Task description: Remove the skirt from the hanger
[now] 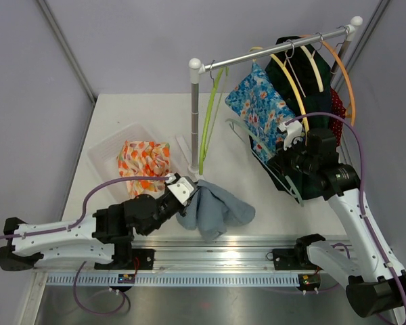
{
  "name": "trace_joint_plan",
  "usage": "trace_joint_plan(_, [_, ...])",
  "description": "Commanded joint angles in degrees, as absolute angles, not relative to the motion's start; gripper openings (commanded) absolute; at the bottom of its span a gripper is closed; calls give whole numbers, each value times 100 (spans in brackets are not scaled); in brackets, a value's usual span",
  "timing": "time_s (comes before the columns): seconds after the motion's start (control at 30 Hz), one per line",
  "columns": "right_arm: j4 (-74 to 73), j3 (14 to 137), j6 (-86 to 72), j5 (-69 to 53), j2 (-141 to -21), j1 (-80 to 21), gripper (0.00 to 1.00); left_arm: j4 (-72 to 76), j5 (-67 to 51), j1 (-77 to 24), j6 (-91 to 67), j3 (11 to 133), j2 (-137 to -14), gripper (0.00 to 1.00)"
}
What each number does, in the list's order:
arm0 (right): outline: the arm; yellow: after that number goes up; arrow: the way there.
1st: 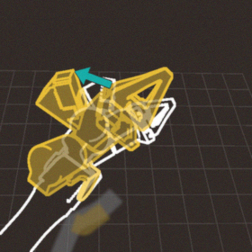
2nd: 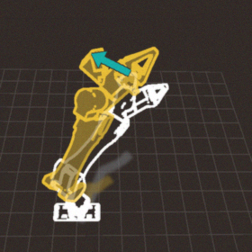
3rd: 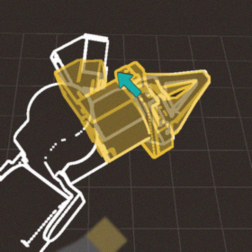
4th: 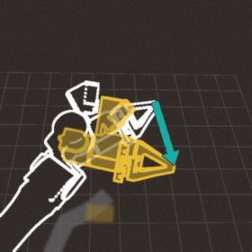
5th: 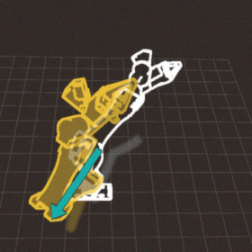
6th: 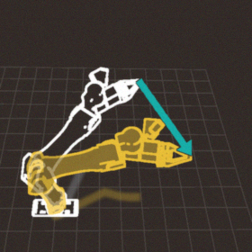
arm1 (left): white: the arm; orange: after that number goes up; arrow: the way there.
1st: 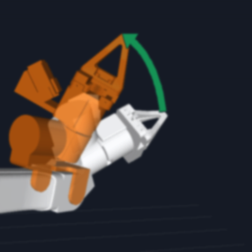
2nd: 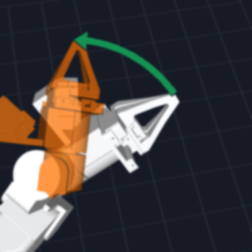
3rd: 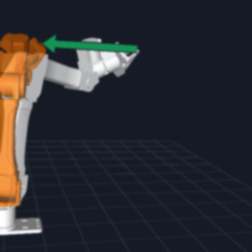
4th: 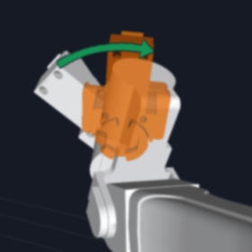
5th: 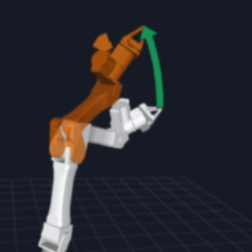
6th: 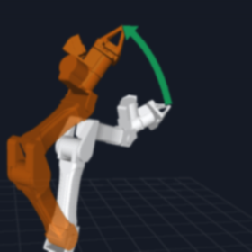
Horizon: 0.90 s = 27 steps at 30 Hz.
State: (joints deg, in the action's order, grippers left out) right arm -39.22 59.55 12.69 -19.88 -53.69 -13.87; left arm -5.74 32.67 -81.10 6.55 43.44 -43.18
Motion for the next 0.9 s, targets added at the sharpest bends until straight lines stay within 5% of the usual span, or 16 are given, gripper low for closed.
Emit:
trace_joint_plan(0.0, [-3779,6372,1380,-2364,-5273,-1371,0,412,2945,-7735,536,4167,-4210,0])
trace_joint_plan(0.33, [-4315,7022,1670,-2689,-5308,-1362,0,686,2426,-6830,106,3525,-4447,0])
trace_joint_plan(0.4, [-4403,7268,1661,-2689,-5405,-1362,0,616,2294,-6742,27,3419,-4430,12])
trace_joint_plan(0.43, [-4421,7373,1635,-2681,-5449,-1362,0,502,2259,-6715,-43,3402,-4386,26])
trace_joint_plan(0.47, [-4464,7618,1556,-2663,-5562,-1362,0,440,2180,-6724,-140,3410,-4342,57])
trace_joint_plan(0.6, [-4737,8410,1328,-2392,-5993,-1362,0,80,2031,-6724,-202,3550,-3982,97])
trace_joint_plan(0.87, [-4878,10069,1055,-1969,-7020,-1389,0,-870,1687,-6715,-413,3937,-3648,99])
